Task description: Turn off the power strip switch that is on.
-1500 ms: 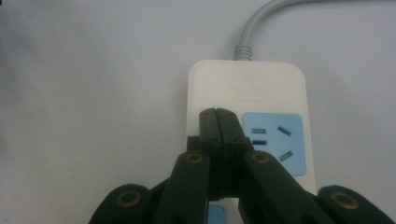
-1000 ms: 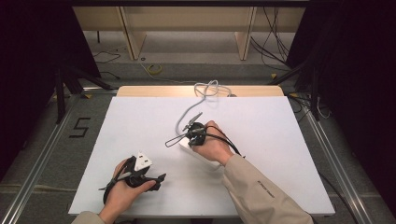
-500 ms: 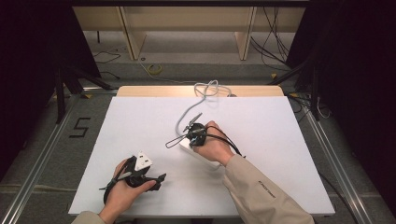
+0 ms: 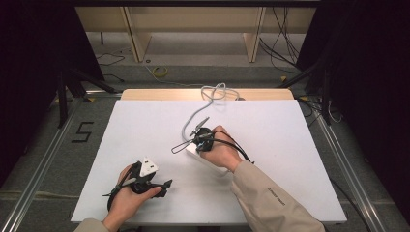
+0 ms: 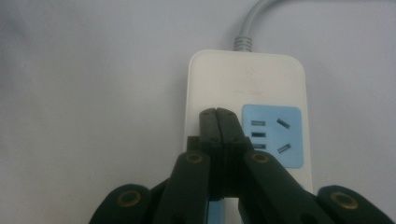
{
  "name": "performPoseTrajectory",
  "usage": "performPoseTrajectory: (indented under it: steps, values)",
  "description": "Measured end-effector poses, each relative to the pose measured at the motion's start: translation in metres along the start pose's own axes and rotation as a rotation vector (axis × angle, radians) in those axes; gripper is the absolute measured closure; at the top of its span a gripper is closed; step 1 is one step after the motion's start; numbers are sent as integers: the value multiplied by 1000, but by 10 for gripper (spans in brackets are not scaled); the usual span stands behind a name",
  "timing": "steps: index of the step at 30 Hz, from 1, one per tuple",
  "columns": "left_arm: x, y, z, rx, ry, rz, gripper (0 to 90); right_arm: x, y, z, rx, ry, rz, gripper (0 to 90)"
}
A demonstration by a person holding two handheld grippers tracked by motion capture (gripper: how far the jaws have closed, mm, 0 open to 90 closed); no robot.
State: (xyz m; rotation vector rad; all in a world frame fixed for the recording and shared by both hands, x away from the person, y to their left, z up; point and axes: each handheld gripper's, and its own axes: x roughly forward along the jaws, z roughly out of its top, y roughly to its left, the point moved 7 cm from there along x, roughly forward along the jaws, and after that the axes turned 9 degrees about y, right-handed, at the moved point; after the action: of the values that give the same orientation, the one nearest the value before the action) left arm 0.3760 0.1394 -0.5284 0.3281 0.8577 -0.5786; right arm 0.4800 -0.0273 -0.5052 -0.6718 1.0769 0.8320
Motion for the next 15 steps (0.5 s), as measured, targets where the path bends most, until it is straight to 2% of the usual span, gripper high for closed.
performPoseTrajectory:
  steps: [15]
  values:
    - [0, 0, 0, 0, -2, 0, 167, 0, -1, -1, 1, -5, 6, 900]
